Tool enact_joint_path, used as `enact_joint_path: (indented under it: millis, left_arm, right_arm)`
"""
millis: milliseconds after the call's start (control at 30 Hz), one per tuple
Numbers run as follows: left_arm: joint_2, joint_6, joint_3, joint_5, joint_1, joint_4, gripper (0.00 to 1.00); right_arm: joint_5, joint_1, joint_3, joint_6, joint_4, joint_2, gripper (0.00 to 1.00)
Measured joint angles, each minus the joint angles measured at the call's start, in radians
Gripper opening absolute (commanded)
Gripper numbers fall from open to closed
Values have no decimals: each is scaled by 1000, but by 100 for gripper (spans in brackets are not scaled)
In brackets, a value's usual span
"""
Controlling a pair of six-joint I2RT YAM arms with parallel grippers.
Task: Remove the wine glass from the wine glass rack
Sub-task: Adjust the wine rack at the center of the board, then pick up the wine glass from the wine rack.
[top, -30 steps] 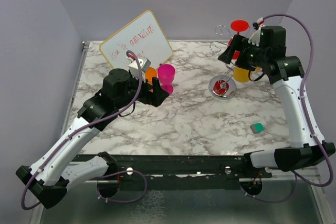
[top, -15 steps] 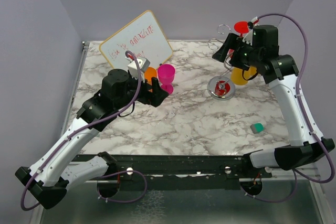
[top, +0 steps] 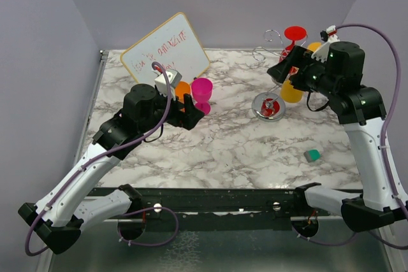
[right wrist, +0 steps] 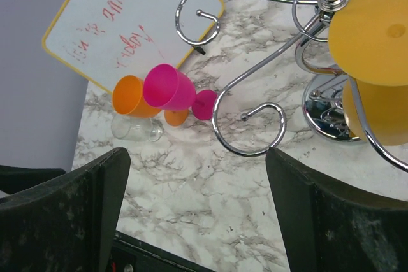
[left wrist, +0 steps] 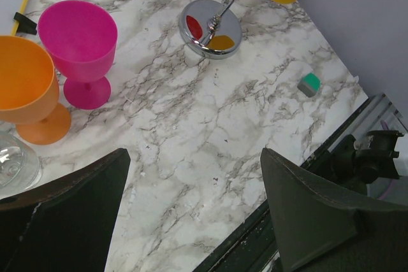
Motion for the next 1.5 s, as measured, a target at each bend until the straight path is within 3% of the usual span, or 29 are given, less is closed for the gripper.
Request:
enact_joint_path:
  millis: [133,267,400,533,733,933,1200,1500]
  left_arm:
    - [0,0,0,0,0,-2,85]
    - [0,0,0,0,0,-3,85]
    - [0,0,-2,0,0,-3,85]
    - [0,0,-10,0,0,-3,85]
    - [-2,0,-17,-1,0,-6,85]
    - [-8,5,-17,-11,0,-15,85]
    - [-5,15,-17,-12,0,-18,85]
    - [-3,16,-16,-23,0,-26,85]
  right_arm:
    - [-7,1,24,-5,-2,-32,90]
    - [129,2,69,-24,-2,-59,91]
    - [277,3,153,-50,-1,-2,90]
    - [312,-49,165,-58,6,65,88]
    - [134,-338,43,-26,44,101,86]
    - [-35,-404,-5,-23,96,96,78]
    - [-313,-587,-146,64,233,84,69]
    - [-514,-601,-242,159,381,84,61]
